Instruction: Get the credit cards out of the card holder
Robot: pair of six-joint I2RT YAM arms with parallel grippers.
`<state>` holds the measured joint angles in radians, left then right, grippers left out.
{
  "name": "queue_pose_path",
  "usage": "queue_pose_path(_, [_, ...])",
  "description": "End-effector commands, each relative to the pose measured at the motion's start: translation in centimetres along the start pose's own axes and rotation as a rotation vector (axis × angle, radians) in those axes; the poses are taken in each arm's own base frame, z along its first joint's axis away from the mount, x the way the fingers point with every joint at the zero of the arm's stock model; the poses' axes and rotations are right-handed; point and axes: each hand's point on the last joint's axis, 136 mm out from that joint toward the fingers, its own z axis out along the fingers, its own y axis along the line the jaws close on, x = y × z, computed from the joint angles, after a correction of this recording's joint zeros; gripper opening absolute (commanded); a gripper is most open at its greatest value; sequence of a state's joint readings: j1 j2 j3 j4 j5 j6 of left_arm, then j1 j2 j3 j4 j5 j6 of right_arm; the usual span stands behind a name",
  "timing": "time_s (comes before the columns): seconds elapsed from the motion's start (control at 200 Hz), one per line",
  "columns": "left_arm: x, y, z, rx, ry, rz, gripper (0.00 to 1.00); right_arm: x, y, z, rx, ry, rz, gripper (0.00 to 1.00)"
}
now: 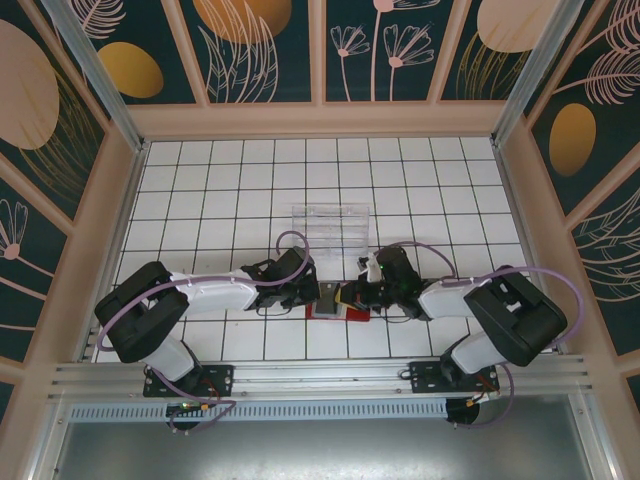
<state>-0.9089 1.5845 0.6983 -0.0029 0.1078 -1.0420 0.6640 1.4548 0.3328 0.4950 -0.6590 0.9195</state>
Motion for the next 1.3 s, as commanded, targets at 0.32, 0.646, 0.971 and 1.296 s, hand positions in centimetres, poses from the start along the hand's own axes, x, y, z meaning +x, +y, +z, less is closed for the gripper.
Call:
queue_pose_path(0.32, [2.2,0.6,0.5,0.008,0.088,-0.002,0.07,-0.5,1.8,0.5,-0.072,-0.007,-0.054,0.14])
queue_pose_path(0.646, [2.1,0.0,0.1,0.042,0.081,0.004,0.09,-0.7,1.5,0.5,-0.048,-0.011,-0.058,0.08])
queue_pose_path(0.971, [2.0,1.3,-0.2,-0.024,0.066,0.024,0.09,-0.5,0.1,-0.3,0.023,-0.022,-0.05,0.05])
queue_pose_path(1.296, [1.9,1.7,-0.3,-0.046,0.061,0.026,0.09,-0.6,-0.6,-1.1,0.06,-0.031,-0.051,0.04])
